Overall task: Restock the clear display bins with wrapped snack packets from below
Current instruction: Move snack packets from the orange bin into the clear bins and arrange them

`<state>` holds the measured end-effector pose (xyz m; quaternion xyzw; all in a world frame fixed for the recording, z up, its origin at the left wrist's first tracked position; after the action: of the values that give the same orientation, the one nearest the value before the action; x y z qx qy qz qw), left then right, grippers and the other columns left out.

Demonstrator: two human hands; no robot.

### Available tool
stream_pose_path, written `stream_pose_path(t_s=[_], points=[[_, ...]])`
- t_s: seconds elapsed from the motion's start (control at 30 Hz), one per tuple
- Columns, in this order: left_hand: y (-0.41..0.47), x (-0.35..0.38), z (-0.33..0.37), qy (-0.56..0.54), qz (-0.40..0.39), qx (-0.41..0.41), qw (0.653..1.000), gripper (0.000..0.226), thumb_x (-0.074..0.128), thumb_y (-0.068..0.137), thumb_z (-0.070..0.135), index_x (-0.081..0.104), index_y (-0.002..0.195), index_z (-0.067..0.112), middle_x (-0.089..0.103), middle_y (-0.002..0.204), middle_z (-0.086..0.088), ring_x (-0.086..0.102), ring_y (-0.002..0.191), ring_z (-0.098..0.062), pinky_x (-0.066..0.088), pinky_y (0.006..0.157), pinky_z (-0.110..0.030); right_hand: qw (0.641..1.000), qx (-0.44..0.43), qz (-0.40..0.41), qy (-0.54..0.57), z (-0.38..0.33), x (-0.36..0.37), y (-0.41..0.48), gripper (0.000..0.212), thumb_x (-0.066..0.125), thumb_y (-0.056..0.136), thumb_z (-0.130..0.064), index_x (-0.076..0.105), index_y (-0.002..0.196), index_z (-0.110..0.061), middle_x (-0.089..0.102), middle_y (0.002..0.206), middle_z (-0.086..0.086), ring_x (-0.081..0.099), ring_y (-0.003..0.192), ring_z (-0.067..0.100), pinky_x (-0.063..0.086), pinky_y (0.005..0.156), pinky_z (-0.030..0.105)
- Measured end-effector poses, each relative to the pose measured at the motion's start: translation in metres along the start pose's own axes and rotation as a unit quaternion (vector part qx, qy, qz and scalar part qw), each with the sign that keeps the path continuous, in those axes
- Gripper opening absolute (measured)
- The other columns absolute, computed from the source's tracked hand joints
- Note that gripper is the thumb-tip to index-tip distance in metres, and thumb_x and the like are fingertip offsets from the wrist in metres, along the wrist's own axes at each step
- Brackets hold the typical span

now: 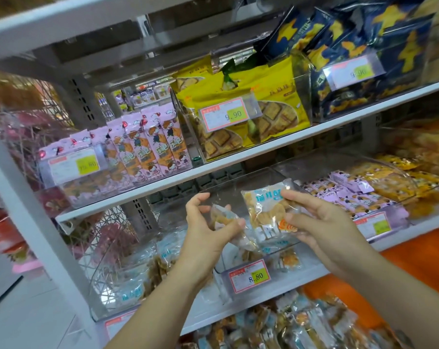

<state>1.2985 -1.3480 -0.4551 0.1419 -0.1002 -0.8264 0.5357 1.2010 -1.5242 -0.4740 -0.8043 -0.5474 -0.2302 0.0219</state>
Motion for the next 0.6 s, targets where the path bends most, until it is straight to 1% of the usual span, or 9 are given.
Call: stream_pose_path(t_s=[0.1, 0.2, 0.23, 0.3, 0.37, 0.43, 0.47, 0.53, 0.6], points=[[-0.001, 0.007, 0.005, -0.034, 0.011, 0.008, 0.999, 0.081, 0.088, 0.046, 0.041, 0.041, 0.112, 0.038, 0.045, 0.110, -0.010, 0.060, 0.112, -0.025, 0.048, 0.097, -0.051, 1.000, -0.025, -0.015, -0.007, -0.002, 0.006, -0.006, 0.037, 0.066, 0.082, -0.001, 0.069, 0.102, -0.032, 0.069, 0.107, -0.007, 0.069, 0.095, 0.019, 0.057, 0.077, 0.031], [-0.005, 0.017, 0.011, -0.084, 0.006, -0.009, 0.996, 0.070, 0.087, 0.056, 0.033, 0.047, 0.113, 0.026, 0.058, 0.109, -0.016, 0.061, 0.103, -0.029, 0.049, 0.094, -0.046, 0.998, -0.041, -0.019, -0.044, 0.001, 0.008, -0.010, 0.037, 0.069, 0.082, -0.006, 0.068, 0.102, -0.037, 0.069, 0.100, -0.021, 0.069, 0.092, 0.011, 0.056, 0.068, 0.024], [-0.005, 0.020, 0.011, -0.098, 0.002, -0.017, 0.995, 0.062, 0.087, 0.063, 0.029, 0.049, 0.112, 0.022, 0.061, 0.107, -0.015, 0.062, 0.099, -0.028, 0.050, 0.091, -0.044, 0.997, -0.047, -0.012, -0.053, 0.000, 0.009, -0.011, 0.037, 0.069, 0.082, -0.007, 0.067, 0.102, -0.039, 0.068, 0.099, -0.023, 0.069, 0.092, 0.010, 0.056, 0.069, 0.025], [-0.008, 0.022, 0.012, -0.104, -0.007, -0.028, 0.994, 0.046, 0.075, 0.069, 0.028, 0.053, 0.108, 0.017, 0.064, 0.096, -0.009, 0.063, 0.085, -0.021, 0.050, 0.080, -0.039, 0.995, -0.066, 0.012, -0.077, -0.002, 0.007, -0.011, 0.037, 0.070, 0.082, -0.010, 0.066, 0.103, -0.041, 0.066, 0.101, -0.023, 0.068, 0.091, 0.008, 0.058, 0.072, 0.028], [-0.010, 0.023, 0.012, -0.093, -0.018, -0.043, 0.995, 0.036, 0.066, 0.076, 0.030, 0.055, 0.106, 0.014, 0.065, 0.084, -0.004, 0.059, 0.076, -0.016, 0.047, 0.077, -0.034, 0.993, -0.084, 0.020, -0.081, -0.006, 0.005, -0.012, 0.037, 0.070, 0.082, -0.009, 0.064, 0.103, -0.040, 0.063, 0.103, -0.024, 0.064, 0.089, -0.007, 0.055, 0.070, 0.018], [-0.013, 0.026, 0.011, -0.093, -0.037, -0.070, 0.992, 0.025, 0.059, 0.087, 0.029, 0.055, 0.104, 0.011, 0.065, 0.080, 0.001, 0.058, 0.075, -0.012, 0.046, 0.082, -0.035, 0.989, -0.100, 0.019, -0.111, -0.009, 0.006, -0.014, 0.038, 0.069, 0.083, -0.009, 0.063, 0.104, -0.040, 0.061, 0.105, -0.026, 0.058, 0.088, -0.019, 0.050, 0.069, 0.010], [-0.014, 0.029, 0.013, -0.100, -0.050, -0.082, 0.990, 0.018, 0.055, 0.091, 0.027, 0.055, 0.099, 0.011, 0.067, 0.081, 0.003, 0.060, 0.074, -0.010, 0.047, 0.082, -0.034, 0.986, -0.104, 0.017, -0.129, -0.007, 0.007, -0.015, 0.038, 0.070, 0.083, -0.010, 0.063, 0.105, -0.041, 0.060, 0.105, -0.027, 0.057, 0.089, -0.019, 0.049, 0.072, 0.010], [-0.018, 0.034, 0.015, -0.109, -0.072, -0.089, 0.987, 0.017, 0.056, 0.089, 0.028, 0.060, 0.097, 0.013, 0.073, 0.090, 0.003, 0.067, 0.079, -0.008, 0.049, 0.076, -0.030, 0.986, -0.102, 0.013, -0.130, -0.005, 0.010, -0.016, 0.039, 0.068, 0.083, -0.009, 0.062, 0.107, -0.039, 0.059, 0.105, -0.028, 0.055, 0.091, -0.021, 0.048, 0.075, 0.010], [-0.019, 0.035, 0.017, -0.105, -0.062, -0.081, 0.989, 0.034, 0.063, 0.079, 0.027, 0.061, 0.109, 0.010, 0.073, 0.103, -0.004, 0.068, 0.089, -0.014, 0.051, 0.076, -0.030, 0.989, -0.101, 0.007, -0.106, -0.003, 0.012, -0.017, 0.040, 0.067, 0.084, -0.004, 0.061, 0.109, -0.034, 0.060, 0.108, -0.023, 0.056, 0.092, -0.019, 0.047, 0.073, 0.007]])
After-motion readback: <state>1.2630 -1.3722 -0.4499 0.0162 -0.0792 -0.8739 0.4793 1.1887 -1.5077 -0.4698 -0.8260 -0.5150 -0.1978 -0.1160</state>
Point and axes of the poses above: each hand's wrist, its own y-axis towards the middle knuckle, its own x-axis out of the palm, z = x × y, the point moved 2 cm from there along y, towards the middle knuckle
